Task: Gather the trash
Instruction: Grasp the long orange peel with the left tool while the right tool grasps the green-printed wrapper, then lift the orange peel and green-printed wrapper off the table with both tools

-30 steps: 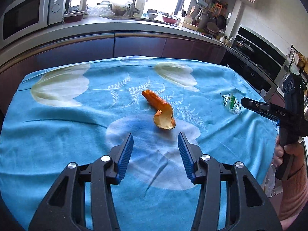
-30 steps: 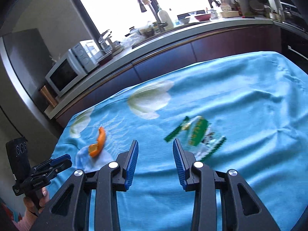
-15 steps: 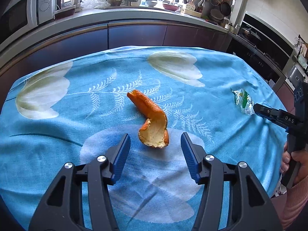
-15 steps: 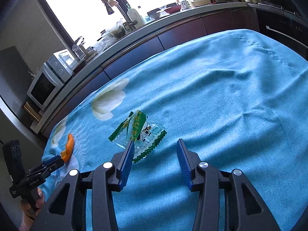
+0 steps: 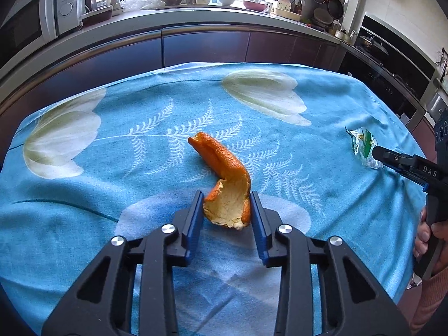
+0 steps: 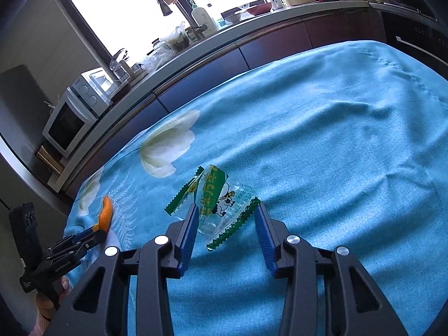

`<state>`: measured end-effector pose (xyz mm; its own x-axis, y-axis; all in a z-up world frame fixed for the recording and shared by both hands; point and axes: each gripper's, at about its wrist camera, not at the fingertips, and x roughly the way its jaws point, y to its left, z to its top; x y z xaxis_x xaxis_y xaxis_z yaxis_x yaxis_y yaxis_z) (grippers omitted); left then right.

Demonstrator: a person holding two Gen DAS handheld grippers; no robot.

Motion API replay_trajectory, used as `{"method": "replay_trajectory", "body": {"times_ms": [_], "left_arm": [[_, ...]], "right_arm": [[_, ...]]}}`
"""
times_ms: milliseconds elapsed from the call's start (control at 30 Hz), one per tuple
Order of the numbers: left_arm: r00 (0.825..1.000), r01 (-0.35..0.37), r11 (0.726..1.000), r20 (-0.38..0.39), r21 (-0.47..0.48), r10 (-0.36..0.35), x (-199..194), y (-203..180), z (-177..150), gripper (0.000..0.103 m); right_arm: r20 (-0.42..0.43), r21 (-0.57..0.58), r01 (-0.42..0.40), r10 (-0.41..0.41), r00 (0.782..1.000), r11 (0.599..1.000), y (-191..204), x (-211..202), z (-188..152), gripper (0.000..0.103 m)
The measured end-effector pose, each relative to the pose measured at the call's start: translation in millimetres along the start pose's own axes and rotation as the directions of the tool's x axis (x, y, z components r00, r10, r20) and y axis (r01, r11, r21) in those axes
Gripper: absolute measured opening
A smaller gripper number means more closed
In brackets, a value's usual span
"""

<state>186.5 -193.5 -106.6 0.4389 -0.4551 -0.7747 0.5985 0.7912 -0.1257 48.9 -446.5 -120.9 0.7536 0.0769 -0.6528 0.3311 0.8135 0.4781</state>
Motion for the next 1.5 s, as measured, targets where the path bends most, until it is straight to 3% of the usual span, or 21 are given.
{"method": "replay_trajectory", "body": {"times_ms": [167, 367, 567, 1000, 1500], "left_arm": [[1.0, 0.01, 1.0, 0.016, -0.011, -0.01, -5.0, 2.4, -2.1, 0.019], [1.0, 0.006, 1.0, 0.03, -0.015, -0.006, -14.8, 6.8, -9.3, 0.016], [0.998, -0.005, 1.0, 0.063, 0.002, 0.005, -37.4, 10.4, -20.2, 0.015], [0.991, -0.048, 0.998, 0.124, -0.036, 0.053, -99.3, 41.4, -51.2, 0.015], [0.981, -0.106, 0.987, 0.147, -0.119, 0.123, -149.0, 84.6, -93.0, 0.015]], "right_arm": [[-0.002, -0.012, -0.002, 0.002, 1.0, 1.0, 1.2, 0.3, 0.2, 0.026], [0.012, -0.035, -0.047, 0.048, 0.999, 0.998, 11.1, -4.4, -2.2, 0.021], [0.009, -0.079, -0.144, 0.145, 0.989, 0.986, 38.3, -8.3, -6.4, 0.02], [-0.072, -0.149, -0.348, 0.341, 0.937, 0.926, 111.1, 2.4, -25.8, 0.02], [-0.188, -0.214, -0.467, 0.433, 0.882, 0.858, 185.3, 18.5, -57.2, 0.02]]}}
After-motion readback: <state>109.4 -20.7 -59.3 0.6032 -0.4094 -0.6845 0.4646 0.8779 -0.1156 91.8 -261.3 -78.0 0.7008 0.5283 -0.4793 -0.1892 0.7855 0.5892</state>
